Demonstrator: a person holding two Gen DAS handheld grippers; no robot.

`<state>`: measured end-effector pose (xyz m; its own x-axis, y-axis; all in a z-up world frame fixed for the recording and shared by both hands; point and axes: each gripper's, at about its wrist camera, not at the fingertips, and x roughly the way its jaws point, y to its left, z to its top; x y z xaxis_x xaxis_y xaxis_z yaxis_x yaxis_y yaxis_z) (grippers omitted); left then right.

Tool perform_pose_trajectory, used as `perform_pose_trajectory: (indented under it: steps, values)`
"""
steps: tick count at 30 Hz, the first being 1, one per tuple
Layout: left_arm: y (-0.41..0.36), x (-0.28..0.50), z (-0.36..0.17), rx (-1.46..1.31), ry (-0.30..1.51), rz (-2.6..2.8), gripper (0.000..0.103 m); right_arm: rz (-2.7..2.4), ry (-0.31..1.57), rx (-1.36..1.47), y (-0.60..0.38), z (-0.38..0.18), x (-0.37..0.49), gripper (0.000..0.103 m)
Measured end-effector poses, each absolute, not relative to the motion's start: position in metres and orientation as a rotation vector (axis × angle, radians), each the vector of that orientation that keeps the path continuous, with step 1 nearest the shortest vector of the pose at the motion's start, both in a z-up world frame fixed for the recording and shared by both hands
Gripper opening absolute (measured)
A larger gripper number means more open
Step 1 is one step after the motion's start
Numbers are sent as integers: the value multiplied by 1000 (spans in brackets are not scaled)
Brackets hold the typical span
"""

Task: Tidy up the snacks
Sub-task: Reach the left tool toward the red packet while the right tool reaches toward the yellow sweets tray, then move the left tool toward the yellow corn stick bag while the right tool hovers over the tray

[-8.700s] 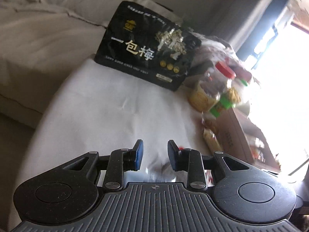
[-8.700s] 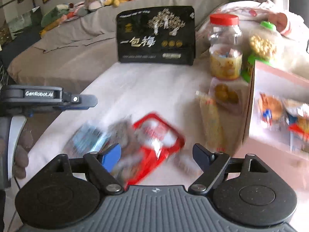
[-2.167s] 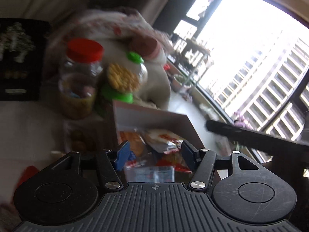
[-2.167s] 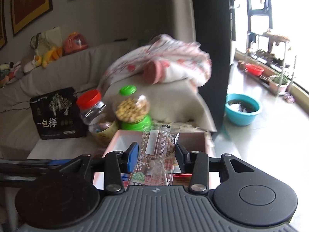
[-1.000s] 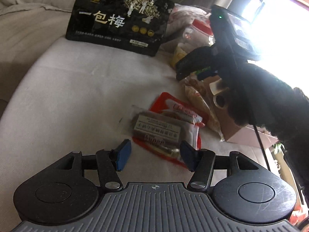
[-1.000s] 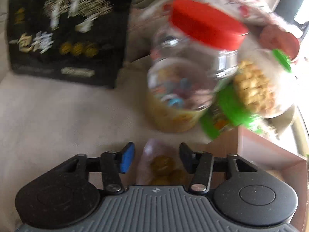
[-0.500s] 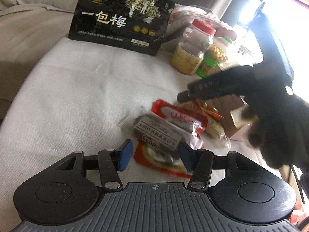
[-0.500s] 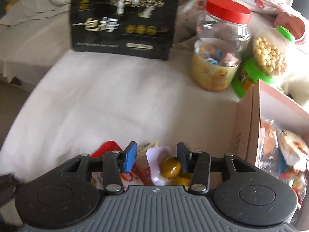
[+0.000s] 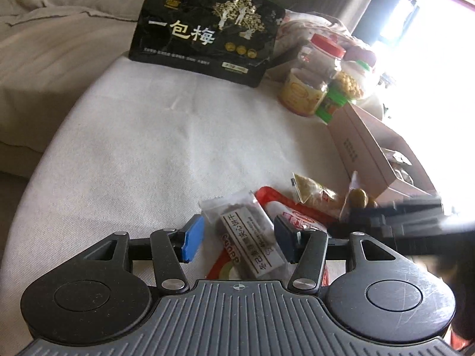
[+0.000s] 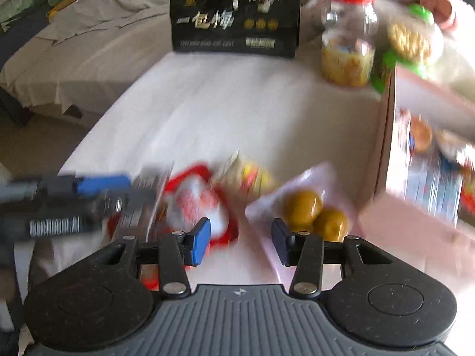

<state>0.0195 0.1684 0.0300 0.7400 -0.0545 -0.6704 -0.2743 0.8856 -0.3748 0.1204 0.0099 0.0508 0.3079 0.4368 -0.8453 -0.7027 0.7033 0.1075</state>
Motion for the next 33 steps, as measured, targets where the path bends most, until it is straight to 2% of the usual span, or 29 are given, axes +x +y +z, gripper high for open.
perform_pose_trajectory:
  steps: [4, 6, 8, 9, 12, 20, 22, 25, 28, 31, 33]
  values:
    - [160, 15, 37, -453, 731, 122, 58, 764, 976, -287, -16, 48, 108, 46]
    - [155, 12, 41, -447, 729, 103, 58, 749, 935, -286, -27, 53, 105, 52]
    - [147, 9, 44, -444, 740, 75, 57, 739, 873, -291, -41, 61, 102, 66]
    - [143, 8, 46, -438, 746, 57, 55, 737, 854, -291, -47, 63, 102, 67]
    - [126, 1, 53, -407, 758, -3, 48, 746, 848, -256, -62, 63, 112, 67]
    - [93, 0, 32, -429, 837, -163, 42, 678, 858, -218, -48, 48, 148, 68]
    - [94, 1, 27, -436, 838, -155, 31, 678, 883, -188, -39, 40, 151, 68]
    - [102, 0, 23, -465, 823, -130, 24, 648, 866, -146, -25, 31, 149, 68]
    - [112, -3, 21, -479, 805, -91, 22, 619, 828, -175, -13, 28, 142, 68]
    - [123, -5, 20, -503, 790, -60, 21, 652, 850, -210, -7, 28, 136, 61]
    - [130, -5, 21, -507, 781, -34, 21, 679, 866, -215, -7, 30, 129, 61]
